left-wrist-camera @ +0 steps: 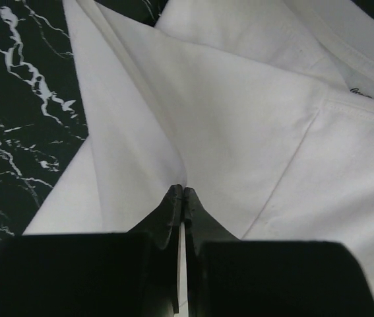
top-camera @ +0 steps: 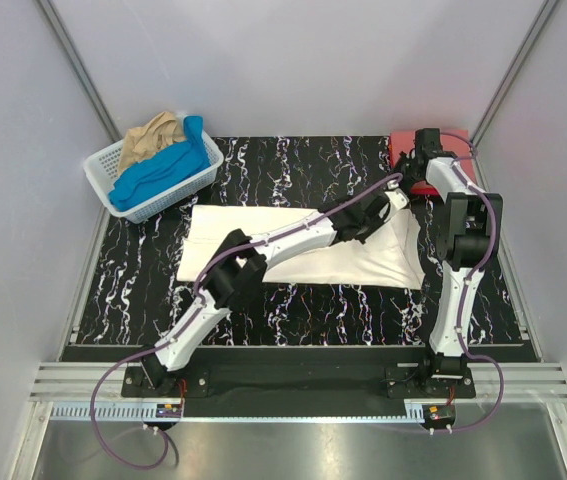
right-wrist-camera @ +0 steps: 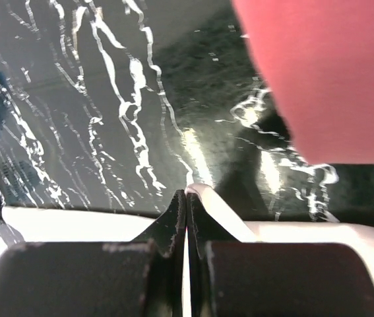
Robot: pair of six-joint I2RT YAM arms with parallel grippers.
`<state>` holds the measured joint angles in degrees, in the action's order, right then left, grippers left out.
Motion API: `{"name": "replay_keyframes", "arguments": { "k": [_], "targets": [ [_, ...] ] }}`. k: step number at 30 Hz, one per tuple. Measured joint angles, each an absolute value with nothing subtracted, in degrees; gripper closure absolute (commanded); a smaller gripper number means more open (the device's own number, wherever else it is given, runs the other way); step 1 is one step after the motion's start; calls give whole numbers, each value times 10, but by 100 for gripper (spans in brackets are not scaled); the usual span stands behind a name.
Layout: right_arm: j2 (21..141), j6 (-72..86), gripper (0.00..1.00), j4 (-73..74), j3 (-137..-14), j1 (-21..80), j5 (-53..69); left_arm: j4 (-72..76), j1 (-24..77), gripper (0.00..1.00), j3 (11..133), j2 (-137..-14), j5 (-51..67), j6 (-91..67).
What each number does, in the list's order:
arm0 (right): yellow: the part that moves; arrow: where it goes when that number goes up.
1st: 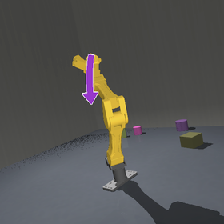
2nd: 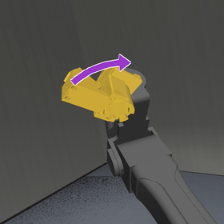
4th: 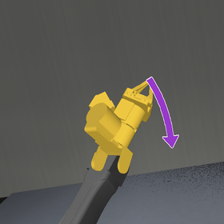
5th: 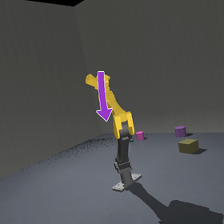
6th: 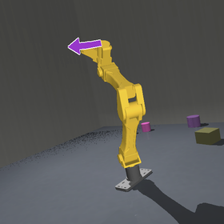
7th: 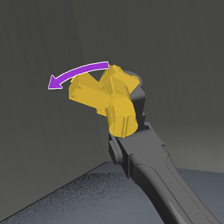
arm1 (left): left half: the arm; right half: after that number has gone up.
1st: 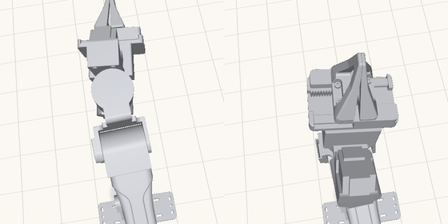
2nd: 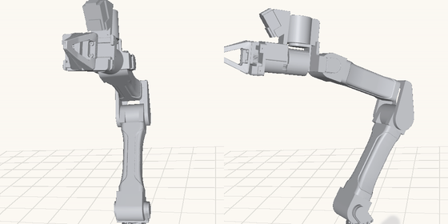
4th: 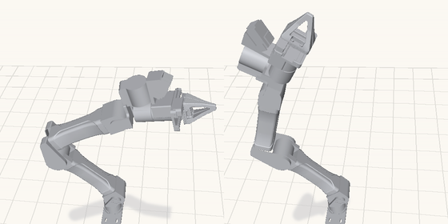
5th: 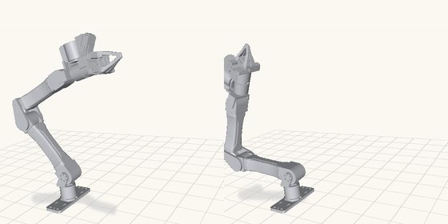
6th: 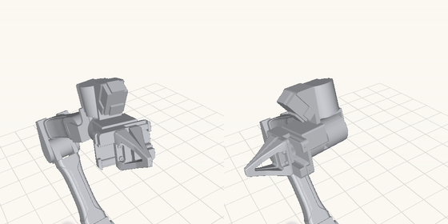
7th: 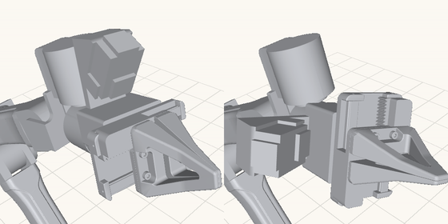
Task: Fold and stack the t-shirts
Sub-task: Fold the tshirt
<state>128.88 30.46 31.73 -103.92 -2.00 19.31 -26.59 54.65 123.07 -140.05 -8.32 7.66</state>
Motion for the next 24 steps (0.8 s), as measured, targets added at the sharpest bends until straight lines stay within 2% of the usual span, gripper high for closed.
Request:
{"name": "replay_keyframes", "arguments": {
  "k": [16,24],
  "targets": [
    [1289,314,100,293,-1044,-14,226,-255,510,100,1175,-1350,-95,50],
    [1238,330,100,282,-962,-14,205,-253,509,100,1138,-1331,-74,50]
  ]
}}
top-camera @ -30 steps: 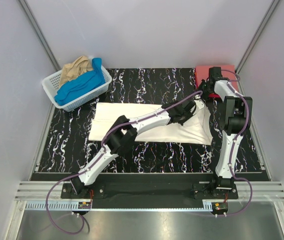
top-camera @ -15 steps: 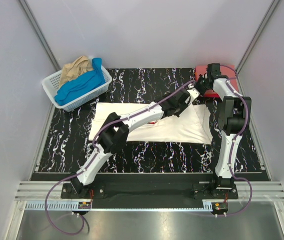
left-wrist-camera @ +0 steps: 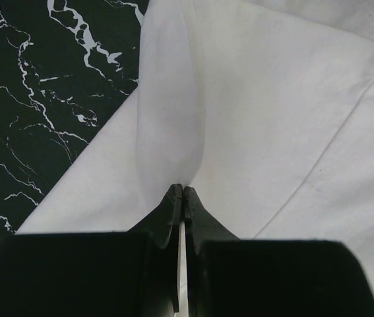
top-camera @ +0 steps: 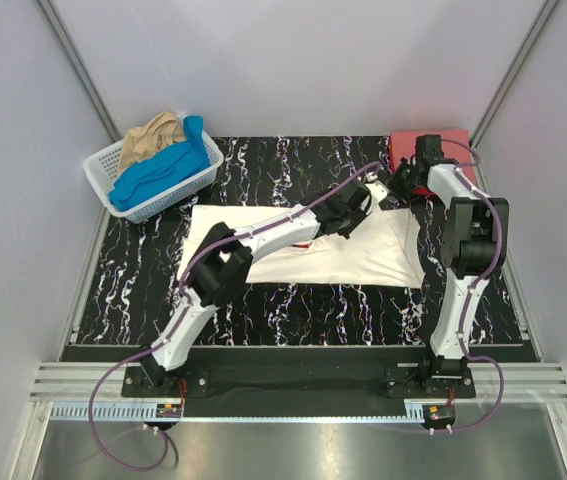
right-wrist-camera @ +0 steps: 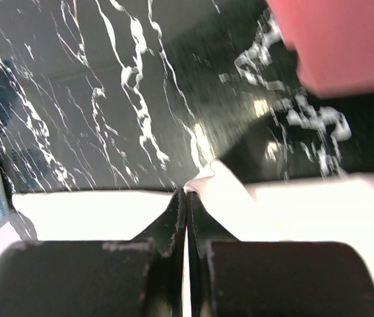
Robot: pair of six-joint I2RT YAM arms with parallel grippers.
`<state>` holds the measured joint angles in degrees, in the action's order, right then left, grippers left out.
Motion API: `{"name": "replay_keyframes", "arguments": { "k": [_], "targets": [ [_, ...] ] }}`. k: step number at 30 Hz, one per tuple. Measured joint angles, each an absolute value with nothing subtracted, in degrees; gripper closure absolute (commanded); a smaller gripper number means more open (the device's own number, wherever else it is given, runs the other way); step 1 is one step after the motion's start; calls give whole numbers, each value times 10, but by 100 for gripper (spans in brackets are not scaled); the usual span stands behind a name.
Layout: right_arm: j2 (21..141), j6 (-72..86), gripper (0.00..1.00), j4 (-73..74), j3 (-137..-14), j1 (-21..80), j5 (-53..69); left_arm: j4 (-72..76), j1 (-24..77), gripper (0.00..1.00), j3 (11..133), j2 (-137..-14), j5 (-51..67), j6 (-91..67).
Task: Fold and stack the t-shirts
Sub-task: Fold the tshirt
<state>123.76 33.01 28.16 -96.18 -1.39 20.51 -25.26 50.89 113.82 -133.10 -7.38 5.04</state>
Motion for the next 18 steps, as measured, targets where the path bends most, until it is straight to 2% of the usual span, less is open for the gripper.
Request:
{"name": "replay_keyframes", "arguments": {
  "k": [12,18],
  "targets": [
    [1082,326,100,286,-814,-20,159,-235,509,100,1045,-1235,-17,56],
    [1056,319,100,287,-742,-23,160,-229,509,100,1000,-1211,16,60]
  ]
}}
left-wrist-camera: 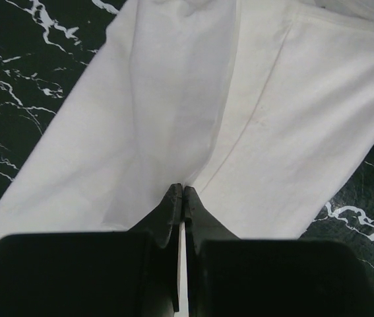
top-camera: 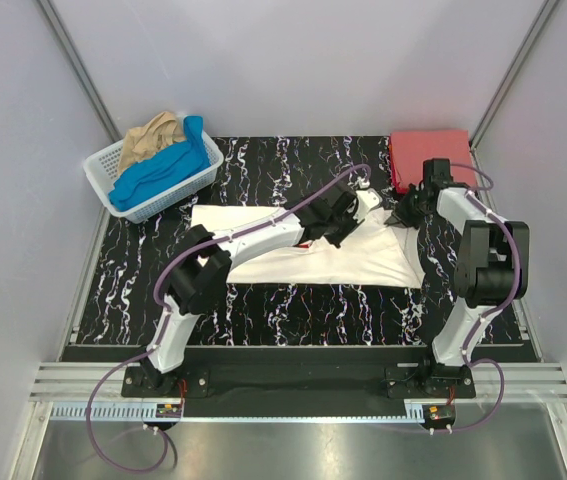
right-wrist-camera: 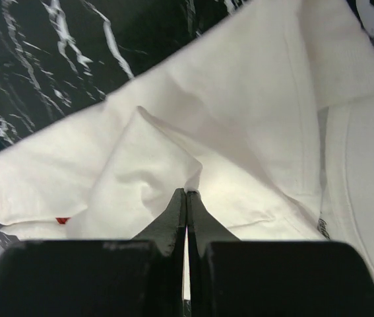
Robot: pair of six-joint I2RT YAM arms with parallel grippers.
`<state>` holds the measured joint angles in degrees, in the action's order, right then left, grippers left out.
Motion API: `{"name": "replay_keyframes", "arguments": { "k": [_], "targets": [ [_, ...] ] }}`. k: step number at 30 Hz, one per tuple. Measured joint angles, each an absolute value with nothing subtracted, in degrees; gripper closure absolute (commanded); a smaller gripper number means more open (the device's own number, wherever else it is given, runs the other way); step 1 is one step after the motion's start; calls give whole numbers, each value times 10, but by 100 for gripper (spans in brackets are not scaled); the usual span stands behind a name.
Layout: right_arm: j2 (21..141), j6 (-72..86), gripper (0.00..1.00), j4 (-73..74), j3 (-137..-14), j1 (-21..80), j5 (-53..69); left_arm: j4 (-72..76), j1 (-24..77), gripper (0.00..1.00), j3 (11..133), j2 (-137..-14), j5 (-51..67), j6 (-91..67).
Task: Fold and stack the t-shirts
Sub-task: Fold the tshirt
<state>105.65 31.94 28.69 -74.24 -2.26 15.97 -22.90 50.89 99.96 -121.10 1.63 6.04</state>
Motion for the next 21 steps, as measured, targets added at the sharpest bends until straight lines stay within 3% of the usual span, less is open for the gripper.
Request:
{"name": "replay_keyframes", "arguments": {
  "k": [16,21],
  "targets": [
    [1012,311,100,255,-633,-23,143,-241,509,100,969,-1211,45,60],
    [996,307,100,260,-611,-23,119,-238,509,88,965,-1211,46,56]
  ]
}}
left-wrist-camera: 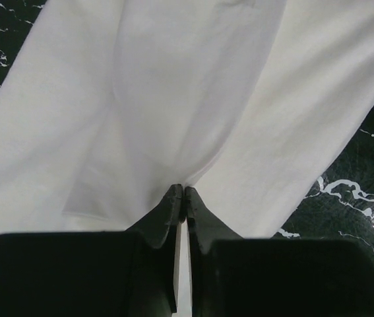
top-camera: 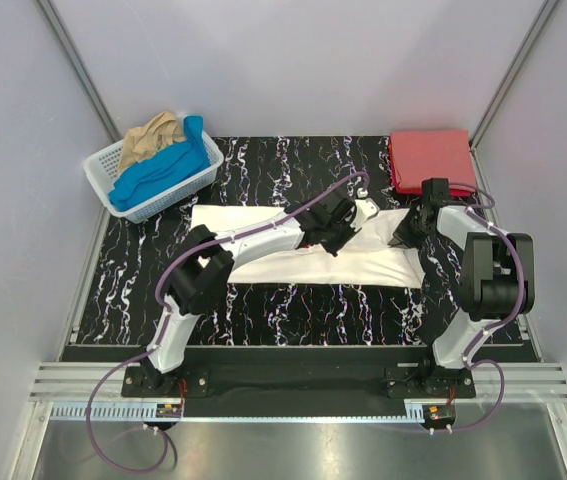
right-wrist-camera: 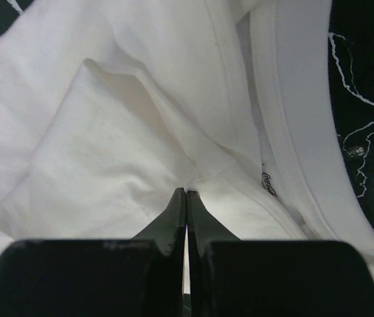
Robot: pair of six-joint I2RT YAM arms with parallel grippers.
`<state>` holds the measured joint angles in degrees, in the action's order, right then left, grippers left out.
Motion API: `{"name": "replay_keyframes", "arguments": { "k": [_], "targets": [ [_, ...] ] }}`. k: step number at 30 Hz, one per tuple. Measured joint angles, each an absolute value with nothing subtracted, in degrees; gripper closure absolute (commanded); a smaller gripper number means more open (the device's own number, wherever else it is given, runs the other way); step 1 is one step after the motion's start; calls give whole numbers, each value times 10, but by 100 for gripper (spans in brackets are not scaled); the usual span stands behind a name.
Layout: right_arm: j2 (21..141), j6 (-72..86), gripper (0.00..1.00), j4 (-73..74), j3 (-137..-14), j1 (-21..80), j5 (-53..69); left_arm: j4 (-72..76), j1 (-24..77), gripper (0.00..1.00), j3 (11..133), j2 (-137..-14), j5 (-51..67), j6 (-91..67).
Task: Fold and stack the t-shirts
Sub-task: Fold the tshirt
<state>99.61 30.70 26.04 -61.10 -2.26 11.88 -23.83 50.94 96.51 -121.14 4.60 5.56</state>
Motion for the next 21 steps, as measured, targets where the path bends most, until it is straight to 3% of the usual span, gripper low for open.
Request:
{"name": "replay_keyframes", "arguments": {
  "k": [2,6,21],
  "targets": [
    [995,304,100,264,-605,-23,116,-237,509,81,958,-1211,48,51],
    [984,300,82,270,-592,-23,115,-239,509,72,940,-1211,50,43],
    [943,299,83,286,-643,-15,150,-238,441,67,936,-1190,84,-70]
  ]
}}
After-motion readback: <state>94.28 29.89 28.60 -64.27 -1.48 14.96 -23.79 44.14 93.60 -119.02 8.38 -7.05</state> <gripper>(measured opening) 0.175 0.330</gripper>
